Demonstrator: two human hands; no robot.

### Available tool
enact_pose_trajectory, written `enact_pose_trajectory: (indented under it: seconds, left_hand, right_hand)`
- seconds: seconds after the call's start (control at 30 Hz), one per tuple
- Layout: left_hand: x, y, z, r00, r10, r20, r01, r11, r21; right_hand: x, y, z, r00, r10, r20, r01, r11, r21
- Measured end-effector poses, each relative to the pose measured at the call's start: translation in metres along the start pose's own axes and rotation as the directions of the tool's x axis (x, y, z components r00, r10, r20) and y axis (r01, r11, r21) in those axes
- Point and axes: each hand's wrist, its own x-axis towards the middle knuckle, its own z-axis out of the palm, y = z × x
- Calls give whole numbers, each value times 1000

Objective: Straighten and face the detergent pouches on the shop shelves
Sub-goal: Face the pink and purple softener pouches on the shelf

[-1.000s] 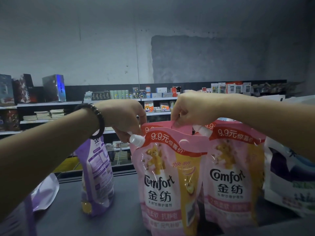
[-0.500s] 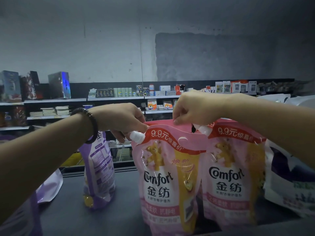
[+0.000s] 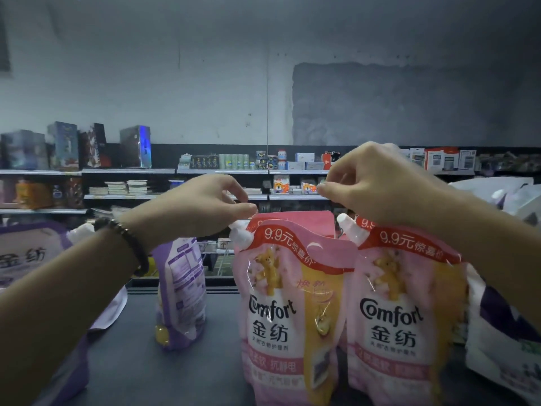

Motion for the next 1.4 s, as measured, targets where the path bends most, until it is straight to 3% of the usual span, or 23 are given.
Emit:
enact_pose_trajectory:
  seconds: [0.23,0.37,0.63,0.83,1.07,1.2,1.4]
  left_hand:
    - [-45,-15,24,969,63,-239,-107,979,-174]
    - [-60,-29,42,958,-18,-285,-66,957,-282]
    - [-104,-88,62,979,27,-201,-96,934,-343]
    - [-127,-123,61,982,48,-185,-122,902,-413]
    - [-140,-152,54,978,0,-211,-108,858,-502]
    - [-145,-177,62,976,-9,-218,-91,892,-443]
    - [-144,-193,70,992,-13,-124,-55,850,-525]
  right_hand:
    - [-27,-16,-1,981,-24,-192,49,991,128]
    - [-38,-30,3,974,-27,-224,66,983,171]
    - [-76,-83,21,980,54,-190,12,944,329]
    - [-98,-116,38,916,166,-364,-82,968,236]
    - [-116,-155,67,944,271,-188,-174,893,416]
    - [-126,-179,102,930,354,-94,-278,850,447]
    - [-125,-202,163,897,442,18,-393,778,491]
